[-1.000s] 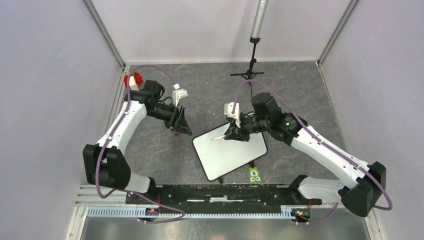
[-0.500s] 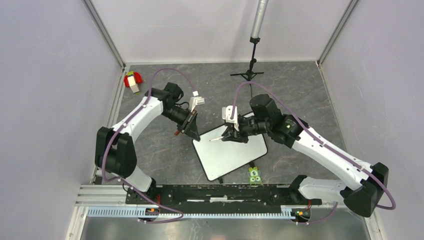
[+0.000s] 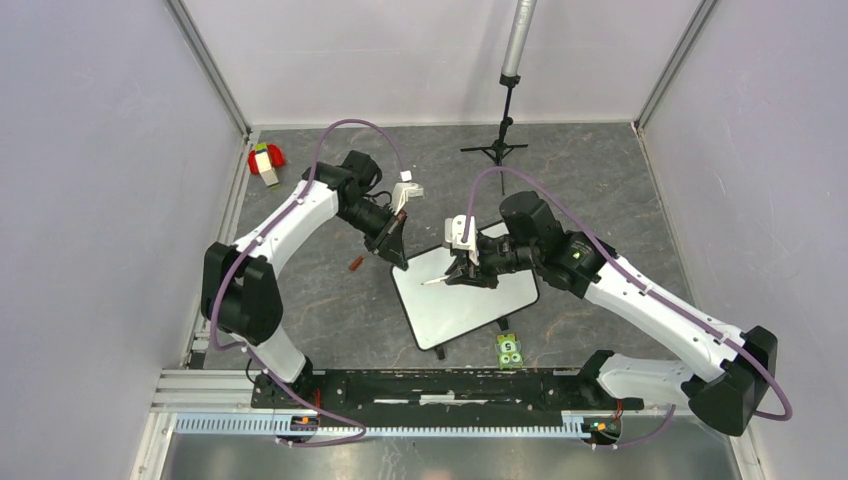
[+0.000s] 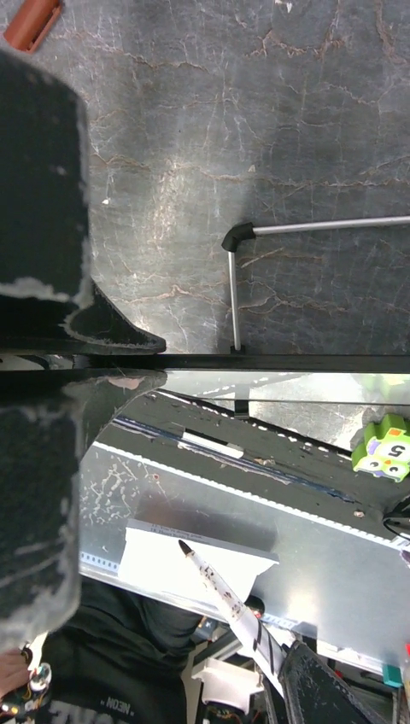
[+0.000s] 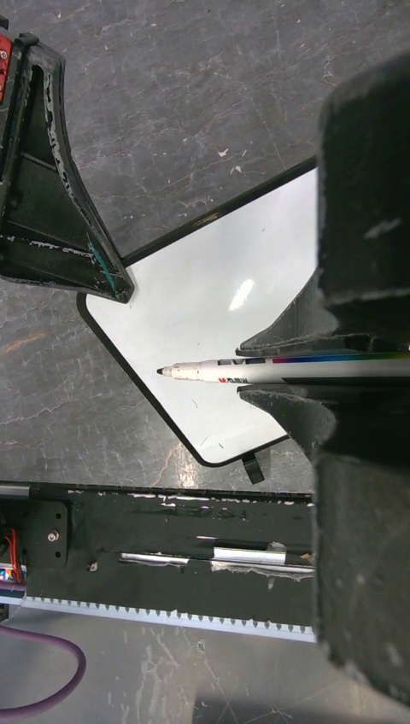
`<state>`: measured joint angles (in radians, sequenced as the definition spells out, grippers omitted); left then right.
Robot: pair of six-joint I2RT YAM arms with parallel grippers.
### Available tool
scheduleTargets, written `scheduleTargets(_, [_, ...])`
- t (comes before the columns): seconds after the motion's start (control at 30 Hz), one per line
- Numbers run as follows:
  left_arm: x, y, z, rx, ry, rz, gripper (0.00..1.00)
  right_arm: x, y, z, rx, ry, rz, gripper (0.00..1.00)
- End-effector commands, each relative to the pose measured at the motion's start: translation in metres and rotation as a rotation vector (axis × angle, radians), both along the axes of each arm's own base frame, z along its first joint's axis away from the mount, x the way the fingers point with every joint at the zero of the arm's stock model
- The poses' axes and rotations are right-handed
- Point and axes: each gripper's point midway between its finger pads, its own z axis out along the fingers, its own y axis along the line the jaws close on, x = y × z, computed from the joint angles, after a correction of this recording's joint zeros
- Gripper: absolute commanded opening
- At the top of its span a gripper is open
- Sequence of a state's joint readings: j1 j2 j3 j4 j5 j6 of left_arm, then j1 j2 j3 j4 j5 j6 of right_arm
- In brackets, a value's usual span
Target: Write a sentence on the whiteboard
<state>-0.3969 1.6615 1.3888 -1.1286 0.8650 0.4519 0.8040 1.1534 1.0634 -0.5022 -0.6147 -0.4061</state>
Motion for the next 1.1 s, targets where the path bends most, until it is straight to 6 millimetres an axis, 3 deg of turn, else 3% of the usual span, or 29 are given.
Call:
scheduleTargets(0.0, [0.014, 0.008, 0.001, 0.055, -0.144, -0.053, 0.02, 0.003, 0.0, 0.008, 0.027, -0.046, -0.006, 0.0])
scheduleTargets(0.33, [-0.001, 0.025, 0.019, 0.054, -0.161, -0.098, 0.03, -0.001, 0.001, 0.011, 0.039, -0.041, 0.008, 0.0])
scheduleTargets(0.7, [0.02, 0.026, 0.012, 0.11, -0.168, -0.162, 0.03, -0.002, 0.001, 0.012, 0.038, -0.04, 0.014, 0.0])
scheduleTargets(0.8, [0.019, 0.022, 0.01, 0.098, -0.141, -0.148, 0.13, -0.001, 0.0, 0.012, 0.037, -0.048, 0.009, 0.0])
scheduleTargets(0.93, [0.021, 0.02, 0.011, 0.089, -0.139, -0.067, 0.34, 0.006, 0.0, 0.011, 0.024, -0.061, -0.015, 0.0])
scheduleTargets(1.07, [0.026, 0.03, 0.027, 0.034, -0.144, 0.045, 0.45, 0.015, 0.002, 0.015, 0.027, -0.076, -0.05, 0.0])
